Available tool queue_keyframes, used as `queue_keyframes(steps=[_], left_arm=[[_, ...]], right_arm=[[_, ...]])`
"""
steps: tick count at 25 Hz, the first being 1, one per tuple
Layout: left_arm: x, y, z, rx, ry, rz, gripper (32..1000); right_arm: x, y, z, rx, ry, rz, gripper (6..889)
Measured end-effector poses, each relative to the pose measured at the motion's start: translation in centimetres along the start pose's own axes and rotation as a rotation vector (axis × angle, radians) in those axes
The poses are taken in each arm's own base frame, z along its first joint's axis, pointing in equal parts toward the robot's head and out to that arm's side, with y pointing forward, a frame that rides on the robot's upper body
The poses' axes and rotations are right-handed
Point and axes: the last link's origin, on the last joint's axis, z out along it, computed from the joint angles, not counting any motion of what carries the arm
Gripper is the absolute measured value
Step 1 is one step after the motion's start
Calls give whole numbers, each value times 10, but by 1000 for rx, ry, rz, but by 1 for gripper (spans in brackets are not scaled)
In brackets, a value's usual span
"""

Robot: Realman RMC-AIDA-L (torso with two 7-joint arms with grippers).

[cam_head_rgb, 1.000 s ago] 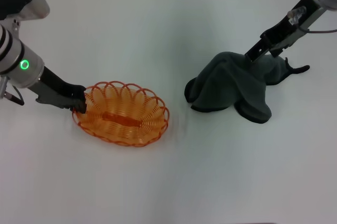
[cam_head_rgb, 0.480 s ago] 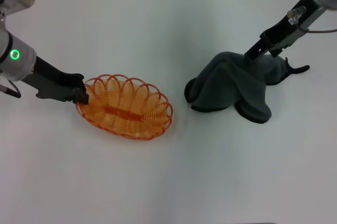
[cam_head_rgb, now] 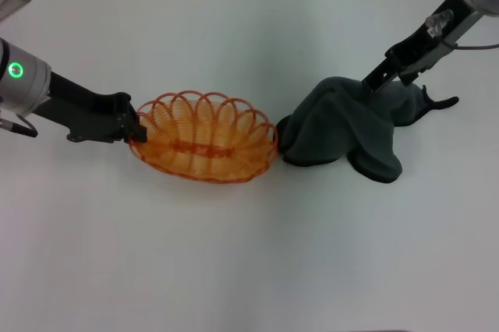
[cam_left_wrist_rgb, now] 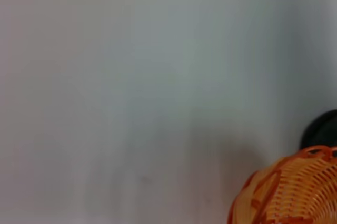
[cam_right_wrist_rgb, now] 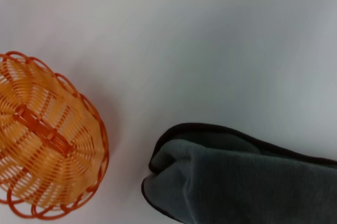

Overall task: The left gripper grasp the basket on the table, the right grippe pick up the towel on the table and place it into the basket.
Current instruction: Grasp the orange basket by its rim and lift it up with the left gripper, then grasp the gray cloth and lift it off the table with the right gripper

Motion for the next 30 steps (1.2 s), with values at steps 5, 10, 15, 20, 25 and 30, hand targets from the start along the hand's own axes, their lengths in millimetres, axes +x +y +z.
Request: queue_keyframes(steps=[5,10,15,20,25,30], left_arm=[[-1,9,-2,-93,-5,-35,94],[1,16,-7,-187,12,-75,93],[3,15,-10,-196,20,-88,91],[3,15,-11,-195,22,-88,91],[4,15,-12,-194,26,-88,91],[4,14,-12,-191,26,-87,91]], right_arm=[[1,-1,1,-1,1,2,867],[1,-1,0,0,-1,2,868],[0,-3,1,10,-11,1,868],[-3,-3,2,21,-28,-10,868],[-11,4,9,32,-51,-51,868],[-17,17,19,39,-53,-110,868]])
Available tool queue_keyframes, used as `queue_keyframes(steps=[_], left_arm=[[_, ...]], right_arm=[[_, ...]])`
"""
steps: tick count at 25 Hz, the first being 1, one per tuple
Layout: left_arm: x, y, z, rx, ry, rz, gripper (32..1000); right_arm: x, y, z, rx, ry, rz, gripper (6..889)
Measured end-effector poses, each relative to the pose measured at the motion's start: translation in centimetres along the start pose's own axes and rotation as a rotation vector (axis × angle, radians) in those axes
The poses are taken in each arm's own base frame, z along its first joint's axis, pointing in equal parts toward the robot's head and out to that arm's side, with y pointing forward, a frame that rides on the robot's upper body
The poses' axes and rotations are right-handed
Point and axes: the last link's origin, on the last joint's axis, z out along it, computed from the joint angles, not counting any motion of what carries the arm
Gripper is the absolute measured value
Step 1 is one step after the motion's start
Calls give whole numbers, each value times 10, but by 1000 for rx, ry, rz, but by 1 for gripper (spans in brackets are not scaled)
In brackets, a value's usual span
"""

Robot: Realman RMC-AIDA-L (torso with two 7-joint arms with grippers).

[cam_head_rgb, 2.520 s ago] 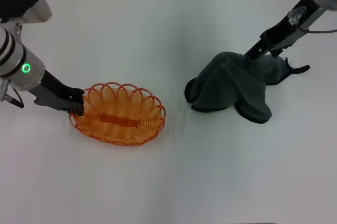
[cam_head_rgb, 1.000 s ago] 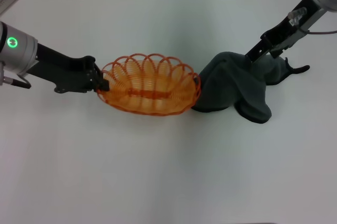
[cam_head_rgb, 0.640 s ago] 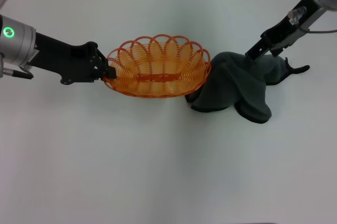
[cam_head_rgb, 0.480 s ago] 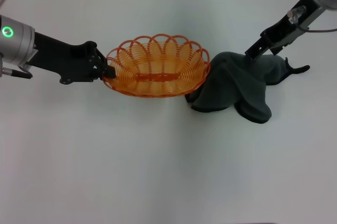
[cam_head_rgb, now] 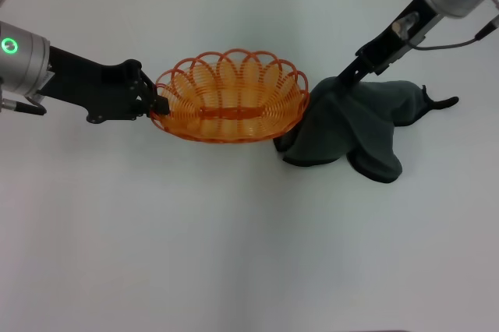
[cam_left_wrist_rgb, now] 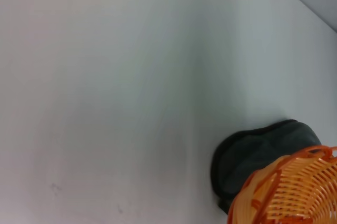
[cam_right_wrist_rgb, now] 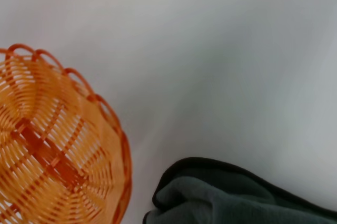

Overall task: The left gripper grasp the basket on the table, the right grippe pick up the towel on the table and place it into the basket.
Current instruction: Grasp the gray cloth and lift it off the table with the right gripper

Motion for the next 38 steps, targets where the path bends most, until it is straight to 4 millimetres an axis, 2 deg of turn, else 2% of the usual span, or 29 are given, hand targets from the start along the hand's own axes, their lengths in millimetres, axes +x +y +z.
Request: queue_keyframes(steps=[15,38], left_arm=[[1,0,1,11,2,9,91],[3,2,1,14,6,19,91]], right_arm=[[-6,14,31,101,18,-140,868],[19,8,63,102,40,-110,866]])
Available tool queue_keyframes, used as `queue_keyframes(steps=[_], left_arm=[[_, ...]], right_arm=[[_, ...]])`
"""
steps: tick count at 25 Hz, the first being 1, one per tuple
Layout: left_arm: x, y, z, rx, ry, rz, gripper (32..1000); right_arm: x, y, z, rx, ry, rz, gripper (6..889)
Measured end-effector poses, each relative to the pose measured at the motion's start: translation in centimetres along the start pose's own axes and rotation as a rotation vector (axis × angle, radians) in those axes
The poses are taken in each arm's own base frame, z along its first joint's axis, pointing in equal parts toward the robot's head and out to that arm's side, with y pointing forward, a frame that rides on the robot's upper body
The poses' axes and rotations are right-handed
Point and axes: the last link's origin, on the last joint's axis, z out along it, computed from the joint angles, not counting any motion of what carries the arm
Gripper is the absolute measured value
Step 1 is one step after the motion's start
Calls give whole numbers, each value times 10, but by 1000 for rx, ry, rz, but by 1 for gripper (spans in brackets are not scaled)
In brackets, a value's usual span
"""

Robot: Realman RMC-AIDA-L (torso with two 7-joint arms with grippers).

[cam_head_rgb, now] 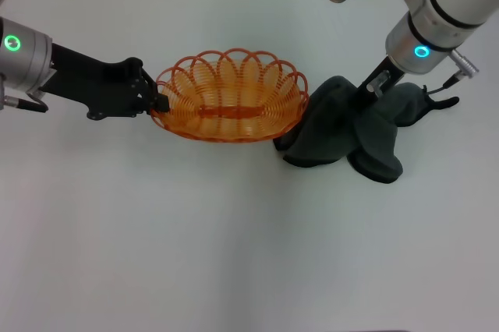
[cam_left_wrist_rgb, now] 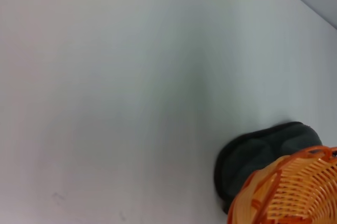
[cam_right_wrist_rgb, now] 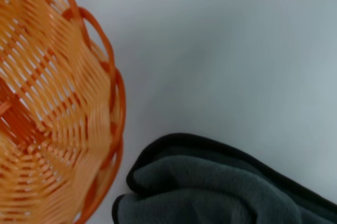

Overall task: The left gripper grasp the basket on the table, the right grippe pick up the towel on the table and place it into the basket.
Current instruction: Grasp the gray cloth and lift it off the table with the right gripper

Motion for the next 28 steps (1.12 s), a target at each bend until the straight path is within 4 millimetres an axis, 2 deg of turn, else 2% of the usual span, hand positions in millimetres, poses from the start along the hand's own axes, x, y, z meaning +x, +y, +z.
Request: queue_keyframes(steps=[13,28], left_arm=[[1,3,1,-4,0,6,91],[1,2,2,-1,2,7,91]], right_arm=[[5,-2,9,16,-7,1,865],[5,-2,9,18,-10,-13,861]])
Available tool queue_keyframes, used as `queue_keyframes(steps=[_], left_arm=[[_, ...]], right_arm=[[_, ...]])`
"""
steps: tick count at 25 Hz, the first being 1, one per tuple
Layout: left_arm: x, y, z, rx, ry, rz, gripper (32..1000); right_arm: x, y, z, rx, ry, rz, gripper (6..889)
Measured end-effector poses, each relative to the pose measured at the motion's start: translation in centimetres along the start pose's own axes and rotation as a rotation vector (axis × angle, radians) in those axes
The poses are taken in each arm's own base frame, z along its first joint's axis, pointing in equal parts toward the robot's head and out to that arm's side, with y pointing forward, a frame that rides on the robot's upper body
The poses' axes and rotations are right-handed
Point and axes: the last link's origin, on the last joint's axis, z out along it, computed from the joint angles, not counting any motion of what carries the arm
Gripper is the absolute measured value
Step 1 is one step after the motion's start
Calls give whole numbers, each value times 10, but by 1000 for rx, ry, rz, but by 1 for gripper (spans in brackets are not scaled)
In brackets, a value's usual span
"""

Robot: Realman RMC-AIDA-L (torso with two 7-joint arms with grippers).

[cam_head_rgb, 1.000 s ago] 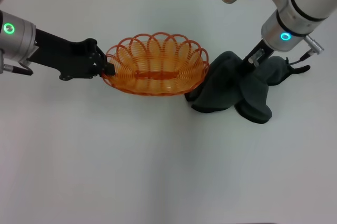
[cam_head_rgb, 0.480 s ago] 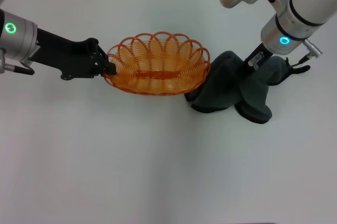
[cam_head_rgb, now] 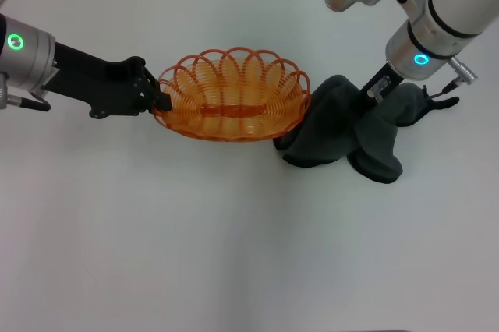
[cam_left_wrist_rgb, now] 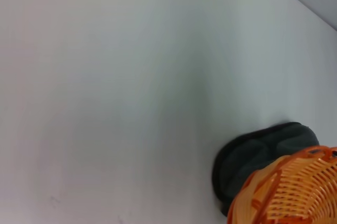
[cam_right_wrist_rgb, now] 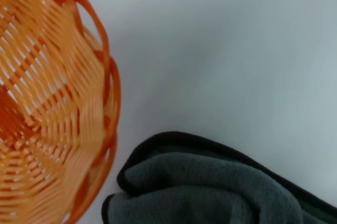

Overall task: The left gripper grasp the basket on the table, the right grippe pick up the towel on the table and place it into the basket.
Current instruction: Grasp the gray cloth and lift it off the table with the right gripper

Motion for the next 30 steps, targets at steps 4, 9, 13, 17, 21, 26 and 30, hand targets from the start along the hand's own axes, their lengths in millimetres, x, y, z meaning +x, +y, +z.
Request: queue_keyframes(steps=[4,9,13,17,21,26,30], left_arm=[[0,-1,0,0,1,-1,91],[0,-1,0,1,0,-1,91],[0,-1,0,2,0,-1,91],[-1,-1,0,2,0,-2,91],[-1,-2,0,3,-1,-4,91],[-2,-3,0,3,-1,-5,91],[-2,-4,0,3,-1,-6,91]], right_arm=[[0,0,0,0,0,0,827],[0,0,0,-1,-1,1,698],[0,0,0,-7,-7,7,535],[3,0,2,-14,-5,-8,456],[4,1,3,-17,-5,-34,377],[4,1,2,-16,-6,-38,229],[4,0,1,-16,-4,-38,106]])
